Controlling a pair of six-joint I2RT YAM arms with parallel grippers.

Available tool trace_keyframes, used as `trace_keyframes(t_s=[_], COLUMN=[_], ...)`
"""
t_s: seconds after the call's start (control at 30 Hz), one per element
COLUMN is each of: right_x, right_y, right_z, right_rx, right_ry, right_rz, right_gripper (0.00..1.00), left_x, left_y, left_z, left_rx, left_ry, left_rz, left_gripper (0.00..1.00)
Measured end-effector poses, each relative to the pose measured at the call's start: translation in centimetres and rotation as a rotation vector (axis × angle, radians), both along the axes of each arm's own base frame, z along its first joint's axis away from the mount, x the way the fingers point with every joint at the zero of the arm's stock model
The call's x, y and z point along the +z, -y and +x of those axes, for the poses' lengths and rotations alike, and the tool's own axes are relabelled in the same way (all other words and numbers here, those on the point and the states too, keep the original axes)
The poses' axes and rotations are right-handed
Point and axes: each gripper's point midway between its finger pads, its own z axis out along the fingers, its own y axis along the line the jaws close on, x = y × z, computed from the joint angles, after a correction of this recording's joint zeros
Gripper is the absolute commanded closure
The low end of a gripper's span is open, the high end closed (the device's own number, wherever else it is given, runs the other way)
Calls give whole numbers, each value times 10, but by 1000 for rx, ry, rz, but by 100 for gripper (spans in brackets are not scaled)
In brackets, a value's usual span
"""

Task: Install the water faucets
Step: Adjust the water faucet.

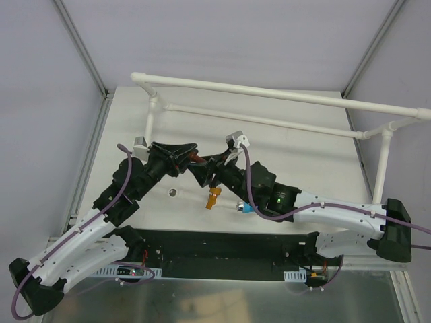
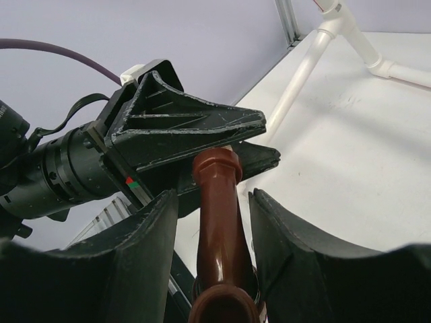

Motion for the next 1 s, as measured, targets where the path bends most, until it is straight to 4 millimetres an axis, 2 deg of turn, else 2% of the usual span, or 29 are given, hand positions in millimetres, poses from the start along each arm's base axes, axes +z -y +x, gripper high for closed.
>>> trace_keyframes(t_s=[0.23,0.33,0.4,0.53,0.6,1.0], right_x=[-2,-2,-3,-2,-1,-2], right_y=[-3,-4,-5,-8,-9,-10], right_z=[2,4,6,10,11,11], right_rx=[0,-9,-15,-27,-29,-26], right_ry=[28,39,48,64,70,75], right_rz=[-17,-25,-34,-50,-56,-86], right_gripper=[48,55,63,91,100,100], left_x=[-2,-3,-3,-4,-3,-5], left_y=[-1,-2,-3,-6,-8,-10], left_z=[3,4,6,8,9,7], left_rx=[15,21,30,47,56,60], left_ry=[-9,-13,-15,-18,-13,-15], left_rz=[-6,-8,-14,-29,-38,-64], left_gripper=[100,100,100,100,100,100])
